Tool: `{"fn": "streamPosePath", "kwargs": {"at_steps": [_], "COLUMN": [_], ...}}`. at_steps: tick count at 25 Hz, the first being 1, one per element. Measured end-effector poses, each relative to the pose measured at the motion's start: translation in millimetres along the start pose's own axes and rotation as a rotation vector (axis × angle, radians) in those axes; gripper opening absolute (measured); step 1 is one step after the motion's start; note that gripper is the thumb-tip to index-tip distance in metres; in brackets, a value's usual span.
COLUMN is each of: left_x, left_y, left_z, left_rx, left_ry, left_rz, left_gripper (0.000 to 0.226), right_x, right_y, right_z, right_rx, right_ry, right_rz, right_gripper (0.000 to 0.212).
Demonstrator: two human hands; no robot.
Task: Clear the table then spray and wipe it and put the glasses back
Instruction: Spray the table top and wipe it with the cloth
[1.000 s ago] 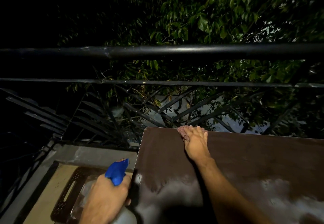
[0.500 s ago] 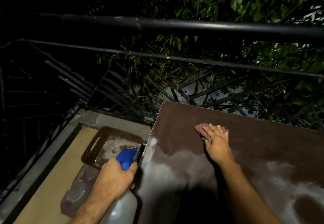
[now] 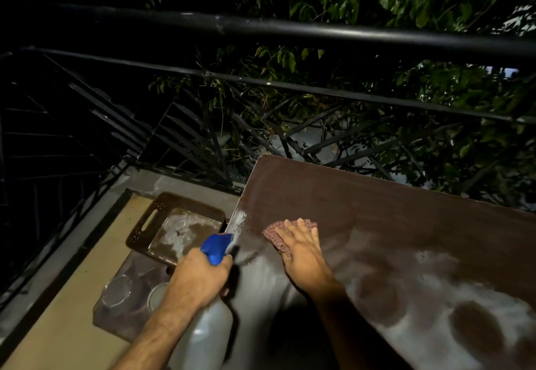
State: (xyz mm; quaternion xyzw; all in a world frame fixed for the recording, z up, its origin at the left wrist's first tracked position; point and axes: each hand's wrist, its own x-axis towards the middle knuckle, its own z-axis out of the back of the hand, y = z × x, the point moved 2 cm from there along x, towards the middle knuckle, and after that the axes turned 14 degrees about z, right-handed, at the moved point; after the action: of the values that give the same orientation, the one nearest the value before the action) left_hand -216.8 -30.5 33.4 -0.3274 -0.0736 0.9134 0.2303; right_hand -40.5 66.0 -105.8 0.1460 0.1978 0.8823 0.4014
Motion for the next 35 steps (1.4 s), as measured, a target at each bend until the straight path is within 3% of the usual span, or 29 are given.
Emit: {"fn": "streamPosePath", "kwargs": {"at_steps": [3, 7, 10, 12, 14, 16, 19, 22, 24, 25, 27, 29, 32, 35], "left_x": [-11, -22, -22, -20, -17, -15, -10, 0, 3, 4, 5, 6, 7, 7], "left_y": [9, 25, 39, 48, 56, 63, 70, 77, 80, 81, 84, 88, 95, 96], "left_z": [-4, 3, 6, 7, 9, 14, 25, 36, 40, 41, 42, 41, 37, 37], "left_rx": [-0.031, -0.09, -0.114, -0.113, -0.1, -0.097, -0.132, -0.185, -0.176, -0.171, -0.184, -0.195, -0.219, -0.232], "left_ry": [-0.013, -0.033, -0.059, -0.07, -0.045, -0.028, -0.046, -0.019, 0.009, 0.022, 0.055, 0.083, 0.132, 0.152], "left_rz": [0.031, 0.056, 0.072, 0.082, 0.1, 0.113, 0.119, 0.132, 0.124, 0.114, 0.108, 0.104, 0.106, 0.116], "left_gripper": [0.036, 0.029, 0.032, 0.031, 0.029, 0.031, 0.031, 0.024, 0.021, 0.019, 0.018, 0.019, 0.02, 0.019], "right_x": [-7, -24, -26, -5, 31, 58, 49, 2, -18, -17, -6, 25, 88, 99], "right_y": [-3, 37, 54, 55, 50, 52, 60, 95, 110, 111, 107, 87, 62, 63], "right_z": [-3, -22, -33, -36, -36, -32, -45, -73, -77, -72, -62, -58, -52, -46], "right_rx": [0.0, -0.069, -0.085, 0.008, 0.028, -0.03, -0.066, -0.147, -0.23, -0.239, -0.221, -0.116, -0.07, -0.034], "right_ry": [0.015, 0.283, 0.308, 0.21, 0.089, 0.077, 0.124, 0.316, 0.446, 0.456, 0.368, 0.256, 0.124, 0.107], "right_rz": [0.021, 0.438, 0.558, 0.461, 0.23, 0.111, 0.176, 0.456, 0.535, 0.537, 0.551, 0.397, 0.111, 0.087], "right_gripper": [0.055, 0.063, 0.058, 0.059, 0.057, 0.059, 0.06, 0.058, 0.069, 0.074, 0.06, 0.048, 0.052, 0.055]}}
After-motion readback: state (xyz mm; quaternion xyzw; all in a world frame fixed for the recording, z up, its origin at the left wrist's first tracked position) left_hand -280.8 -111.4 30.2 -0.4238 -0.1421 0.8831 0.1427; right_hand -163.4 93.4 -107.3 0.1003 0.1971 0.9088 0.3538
